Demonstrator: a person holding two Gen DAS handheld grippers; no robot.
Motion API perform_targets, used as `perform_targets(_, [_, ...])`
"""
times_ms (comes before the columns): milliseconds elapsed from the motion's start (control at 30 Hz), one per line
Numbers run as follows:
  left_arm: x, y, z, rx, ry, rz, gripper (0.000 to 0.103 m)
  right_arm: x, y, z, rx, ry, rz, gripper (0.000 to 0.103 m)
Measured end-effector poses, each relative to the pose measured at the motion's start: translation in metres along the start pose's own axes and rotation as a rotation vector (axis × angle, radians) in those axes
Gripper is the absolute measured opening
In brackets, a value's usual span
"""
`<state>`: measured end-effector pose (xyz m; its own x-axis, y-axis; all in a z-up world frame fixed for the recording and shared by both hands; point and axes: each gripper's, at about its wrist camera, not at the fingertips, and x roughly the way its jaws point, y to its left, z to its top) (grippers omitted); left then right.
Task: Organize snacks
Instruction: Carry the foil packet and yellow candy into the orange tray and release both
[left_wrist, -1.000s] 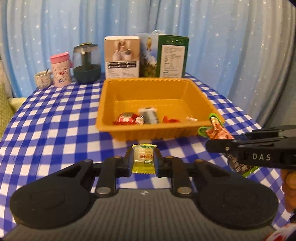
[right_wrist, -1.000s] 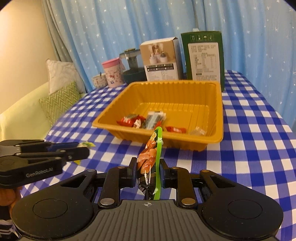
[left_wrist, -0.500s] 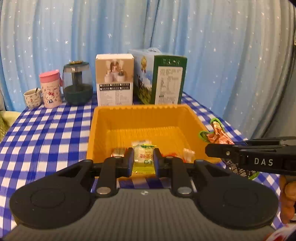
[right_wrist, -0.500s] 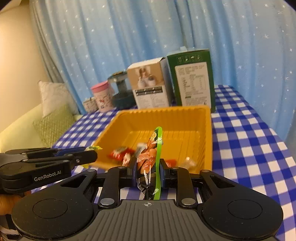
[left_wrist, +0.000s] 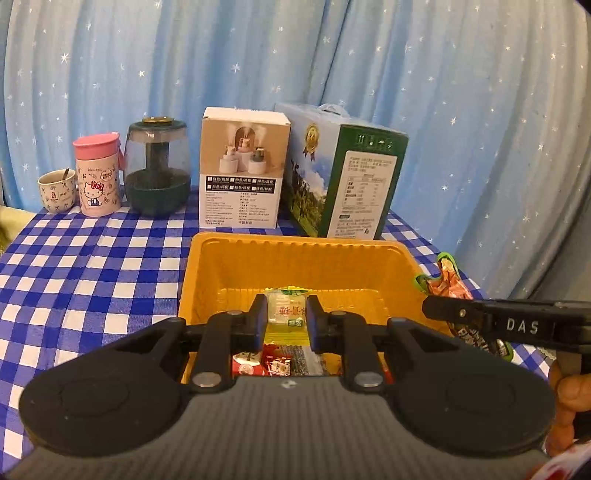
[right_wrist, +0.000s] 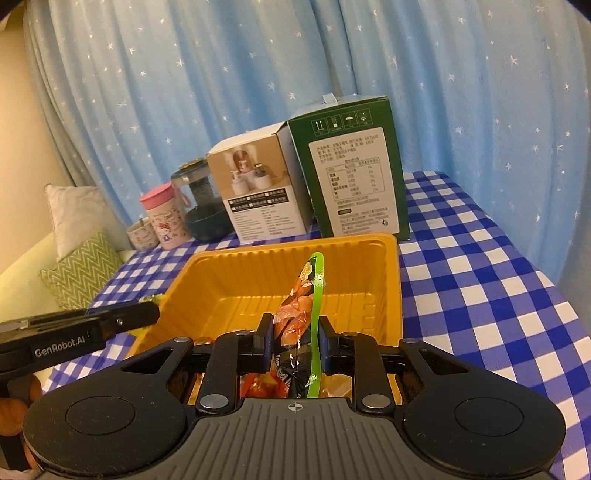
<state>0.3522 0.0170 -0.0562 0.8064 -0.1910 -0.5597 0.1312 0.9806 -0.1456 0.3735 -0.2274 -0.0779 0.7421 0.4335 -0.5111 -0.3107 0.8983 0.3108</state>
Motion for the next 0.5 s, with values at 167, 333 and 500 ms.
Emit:
perform_targets(167, [0.009, 0.0, 0.0, 0.004, 0.007, -0.009, 0.019, 0.012, -0.002, 0.006, 0.014, 0.004, 0.002, 0.024])
perform_targets(333, [0.017, 0.003, 0.001, -0.007, 0.01, -0.017, 0.024, 0.018, 0.001, 0.007, 0.014, 0.011, 0.01, 0.024])
perform_targets(500, [0.015, 0.015, 0.003, -0.038, 0.01, 0.019, 0.038, 0.021, 0.001, 0.005, 0.016, 0.018, 0.007, 0.024])
